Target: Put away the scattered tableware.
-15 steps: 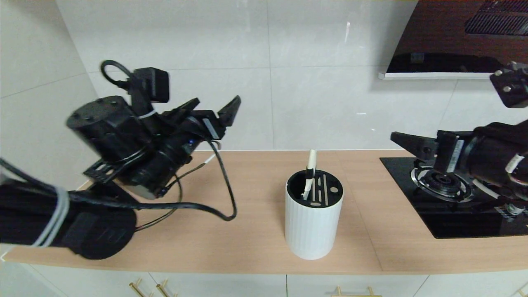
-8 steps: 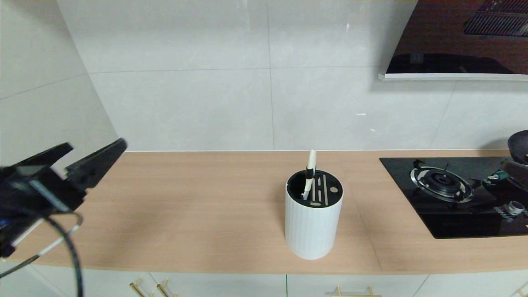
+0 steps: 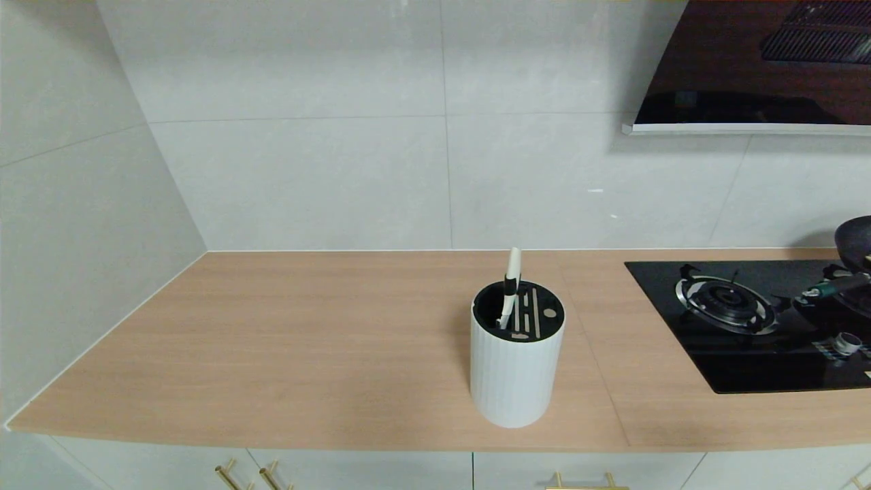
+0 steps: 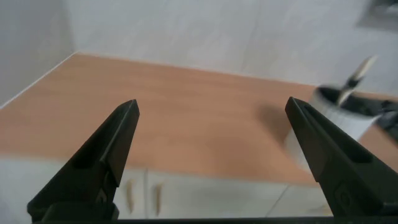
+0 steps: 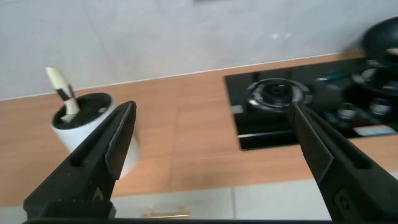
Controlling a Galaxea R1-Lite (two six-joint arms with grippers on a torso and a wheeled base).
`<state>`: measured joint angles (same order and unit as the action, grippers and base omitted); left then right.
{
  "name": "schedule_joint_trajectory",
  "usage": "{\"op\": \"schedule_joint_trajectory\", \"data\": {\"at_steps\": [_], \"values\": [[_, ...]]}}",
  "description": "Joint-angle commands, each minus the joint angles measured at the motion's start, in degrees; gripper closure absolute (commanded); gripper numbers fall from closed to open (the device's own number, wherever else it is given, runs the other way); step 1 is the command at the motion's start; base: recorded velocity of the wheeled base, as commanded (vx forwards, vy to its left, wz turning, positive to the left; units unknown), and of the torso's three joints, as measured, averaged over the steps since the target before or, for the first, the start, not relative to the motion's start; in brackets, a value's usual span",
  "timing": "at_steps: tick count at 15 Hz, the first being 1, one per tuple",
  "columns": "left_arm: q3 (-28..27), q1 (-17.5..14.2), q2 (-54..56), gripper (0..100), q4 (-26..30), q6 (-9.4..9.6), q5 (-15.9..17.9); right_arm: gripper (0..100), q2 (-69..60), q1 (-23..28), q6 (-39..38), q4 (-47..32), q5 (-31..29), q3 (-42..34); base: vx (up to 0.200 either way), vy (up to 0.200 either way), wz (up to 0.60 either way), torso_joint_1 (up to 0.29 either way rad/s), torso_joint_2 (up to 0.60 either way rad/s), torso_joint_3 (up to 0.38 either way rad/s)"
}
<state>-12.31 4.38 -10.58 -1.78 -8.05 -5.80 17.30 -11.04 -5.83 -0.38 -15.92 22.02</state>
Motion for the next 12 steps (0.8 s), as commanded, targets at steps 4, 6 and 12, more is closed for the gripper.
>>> {"op": "schedule_joint_trajectory", "data": {"at_steps": [4, 6, 12], "values": [[12.1, -4.3, 10.6, 0, -1.0, 3.39, 3.3, 0, -10.9, 4.9, 2.4, -5.2, 0.0, -0.5, 0.0, 0.0, 0.0, 0.0, 0.0, 0.0], [12.2, -4.3, 10.6, 0, 1.4, 9.01, 3.5, 0, -11.6, 5.6, 2.3, -6.9, -1.0, -0.8, 0.0, 0.0, 0.0, 0.0, 0.0, 0.0], [12.3, -4.3, 10.6, 0, 1.7, 10.95, 4.6, 0, -14.5, 12.2, 11.3, -1.4, -2.8, -14.1, 0.0, 0.0, 0.0, 0.0, 0.0, 0.0]]}}
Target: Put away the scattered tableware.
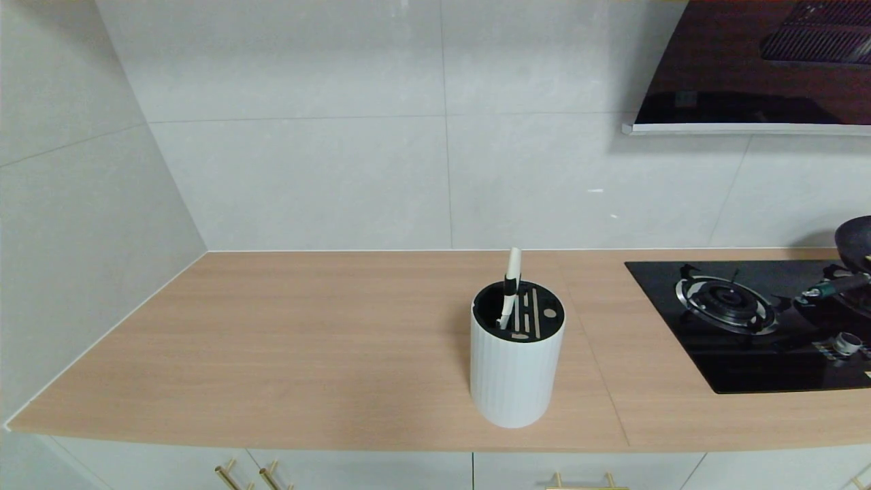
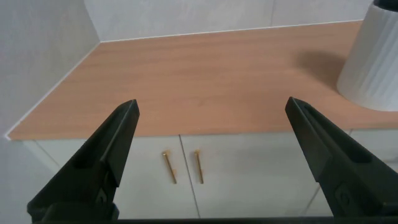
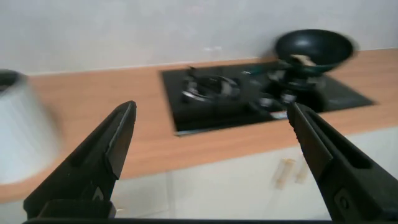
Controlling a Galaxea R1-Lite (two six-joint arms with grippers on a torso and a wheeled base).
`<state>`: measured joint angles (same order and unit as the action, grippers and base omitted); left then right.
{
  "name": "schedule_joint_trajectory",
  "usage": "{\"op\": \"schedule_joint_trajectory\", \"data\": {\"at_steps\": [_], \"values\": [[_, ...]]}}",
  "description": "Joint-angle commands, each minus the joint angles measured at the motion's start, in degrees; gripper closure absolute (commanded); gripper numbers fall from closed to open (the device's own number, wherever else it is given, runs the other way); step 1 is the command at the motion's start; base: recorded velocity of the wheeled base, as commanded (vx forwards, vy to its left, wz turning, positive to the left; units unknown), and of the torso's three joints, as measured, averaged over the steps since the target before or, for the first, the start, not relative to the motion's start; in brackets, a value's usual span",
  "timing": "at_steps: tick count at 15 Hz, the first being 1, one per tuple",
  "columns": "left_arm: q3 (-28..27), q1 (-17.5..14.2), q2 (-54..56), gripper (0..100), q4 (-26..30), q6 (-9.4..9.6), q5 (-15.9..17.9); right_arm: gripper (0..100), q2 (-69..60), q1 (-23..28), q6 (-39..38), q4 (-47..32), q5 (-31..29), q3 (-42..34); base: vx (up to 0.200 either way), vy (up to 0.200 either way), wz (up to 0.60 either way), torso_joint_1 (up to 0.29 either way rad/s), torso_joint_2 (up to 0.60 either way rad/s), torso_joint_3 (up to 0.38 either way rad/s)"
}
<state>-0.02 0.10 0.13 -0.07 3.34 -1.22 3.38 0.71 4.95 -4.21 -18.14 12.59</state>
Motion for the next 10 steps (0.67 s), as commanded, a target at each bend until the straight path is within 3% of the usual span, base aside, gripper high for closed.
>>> {"op": "schedule_joint_trajectory", "data": {"at_steps": [1, 2, 3, 6, 10], "values": [[0.0, 0.0, -0.1, 0, 0.0, -1.93, 0.0, 0, -0.8, 0.4, 0.9, 5.7, -0.6, -9.3, 0.0, 0.0, 0.0, 0.0, 0.0, 0.0], [-0.1, 0.0, -0.1, 0, 0.0, -3.6, 0.0, 0, -1.6, 0.2, 1.5, 8.0, -0.4, -12.6, 0.0, 0.0, 0.0, 0.0, 0.0, 0.0], [0.0, 0.0, -0.1, 0, 0.0, -3.96, 0.0, 0, -3.4, -0.5, 1.4, 7.9, 0.4, -12.4, 0.0, 0.0, 0.0, 0.0, 0.0, 0.0], [-0.1, 0.0, -0.1, 0, 0.0, -3.87, 0.0, 0, -3.3, -0.7, -0.6, 7.5, 10.1, -12.5, 0.0, 0.0, 0.0, 0.0, 0.0, 0.0], [0.0, 0.0, -0.1, 0, 0.0, -3.87, 0.0, 0, -1.5, -1.4, -5.1, 6.1, 13.6, -12.6, 0.0, 0.0, 0.0, 0.0, 0.0, 0.0]]}}
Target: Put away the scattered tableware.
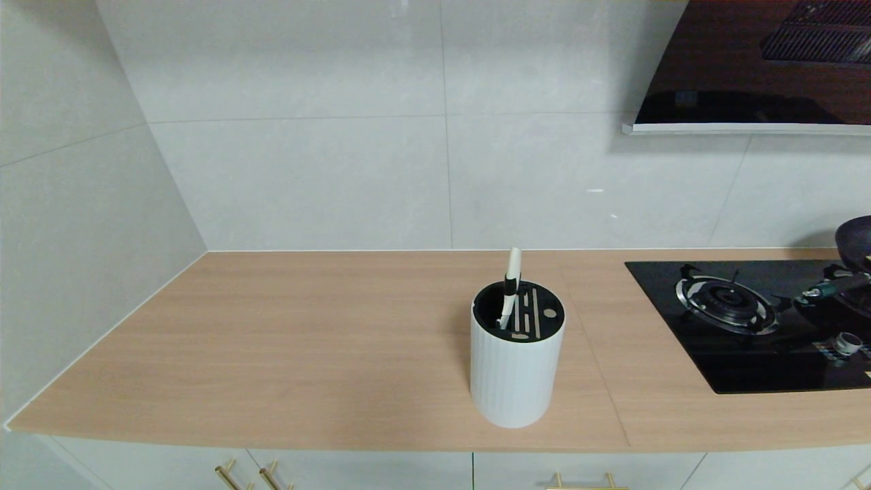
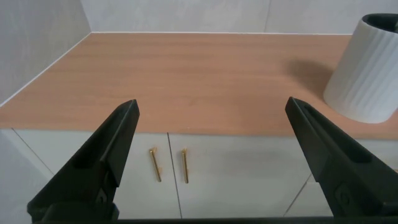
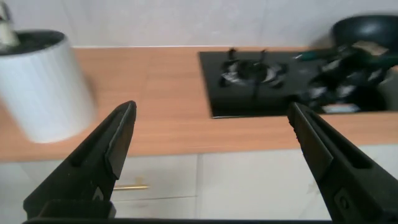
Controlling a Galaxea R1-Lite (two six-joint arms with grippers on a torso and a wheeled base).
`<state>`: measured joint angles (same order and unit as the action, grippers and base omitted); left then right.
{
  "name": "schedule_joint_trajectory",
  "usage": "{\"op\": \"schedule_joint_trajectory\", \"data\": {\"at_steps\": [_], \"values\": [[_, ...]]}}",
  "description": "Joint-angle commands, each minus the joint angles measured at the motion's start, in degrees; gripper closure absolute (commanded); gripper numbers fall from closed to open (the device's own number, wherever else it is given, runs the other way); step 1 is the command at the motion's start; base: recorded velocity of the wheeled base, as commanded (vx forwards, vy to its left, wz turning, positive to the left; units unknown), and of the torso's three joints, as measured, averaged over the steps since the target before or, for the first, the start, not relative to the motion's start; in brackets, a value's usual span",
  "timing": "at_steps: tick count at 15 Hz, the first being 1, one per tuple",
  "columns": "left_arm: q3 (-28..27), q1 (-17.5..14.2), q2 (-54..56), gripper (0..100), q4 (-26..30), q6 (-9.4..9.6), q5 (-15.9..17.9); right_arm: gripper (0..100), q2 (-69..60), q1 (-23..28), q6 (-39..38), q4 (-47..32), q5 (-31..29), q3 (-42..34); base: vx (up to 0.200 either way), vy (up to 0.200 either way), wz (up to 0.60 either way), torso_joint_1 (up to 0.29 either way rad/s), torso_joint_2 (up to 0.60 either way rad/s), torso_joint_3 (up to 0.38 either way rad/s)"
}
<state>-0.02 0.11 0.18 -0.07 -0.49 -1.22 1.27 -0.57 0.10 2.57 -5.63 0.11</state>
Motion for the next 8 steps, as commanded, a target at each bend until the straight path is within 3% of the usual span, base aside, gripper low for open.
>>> {"op": "schedule_joint_trajectory", "data": {"at_steps": [1, 8], "values": [[0.0, 0.0, -0.2, 0, 0.0, -0.04, 0.0, 0, -1.2, 0.4, -0.2, -4.4, 6.9, 0.3, 0.0, 0.0, 0.0, 0.0, 0.0, 0.0], [0.0, 0.0, -0.2, 0, 0.0, -0.04, 0.0, 0, -1.2, 0.4, -0.2, -2.4, 5.5, 0.0, 0.0, 0.0, 0.0, 0.0, 0.0, 0.0]]}}
